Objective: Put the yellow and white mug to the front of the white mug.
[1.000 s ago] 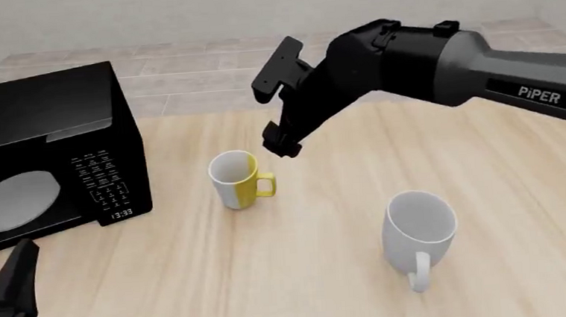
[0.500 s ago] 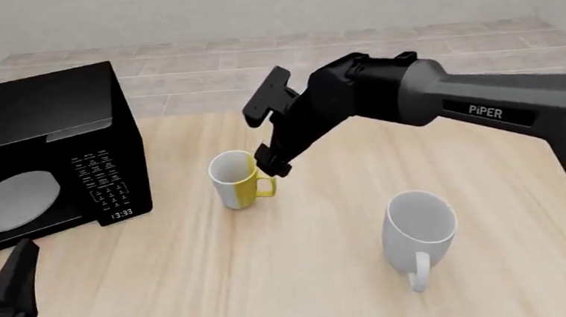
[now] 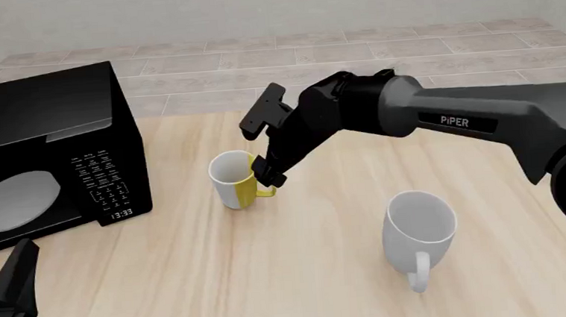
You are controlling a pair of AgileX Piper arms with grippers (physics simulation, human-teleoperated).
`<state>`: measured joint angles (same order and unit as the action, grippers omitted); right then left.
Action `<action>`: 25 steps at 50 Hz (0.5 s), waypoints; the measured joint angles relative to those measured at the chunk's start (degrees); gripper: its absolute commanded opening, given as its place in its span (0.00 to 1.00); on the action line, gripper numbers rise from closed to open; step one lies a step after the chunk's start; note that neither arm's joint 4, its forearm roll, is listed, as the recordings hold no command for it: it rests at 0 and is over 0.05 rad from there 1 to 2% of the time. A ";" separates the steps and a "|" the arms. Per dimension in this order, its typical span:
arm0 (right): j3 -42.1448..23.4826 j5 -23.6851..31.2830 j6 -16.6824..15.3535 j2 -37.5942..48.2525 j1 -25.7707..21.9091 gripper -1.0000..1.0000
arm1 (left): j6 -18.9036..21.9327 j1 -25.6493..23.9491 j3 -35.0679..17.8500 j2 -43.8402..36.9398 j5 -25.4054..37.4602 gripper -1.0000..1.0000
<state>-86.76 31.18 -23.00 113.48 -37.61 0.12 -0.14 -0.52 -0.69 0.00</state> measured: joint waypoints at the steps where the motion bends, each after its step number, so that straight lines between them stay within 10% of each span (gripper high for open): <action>1: -0.01 -0.07 0.04 0.14 -0.02 1.00 | 0.00 0.00 0.00 0.00 0.00 1.00; 25: -1.24 -0.82 0.51 3.82 0.16 1.00 | 0.00 0.00 0.00 0.00 0.00 1.00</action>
<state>-88.00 30.36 -22.48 117.29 -37.45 0.12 -0.14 -0.52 -0.69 0.00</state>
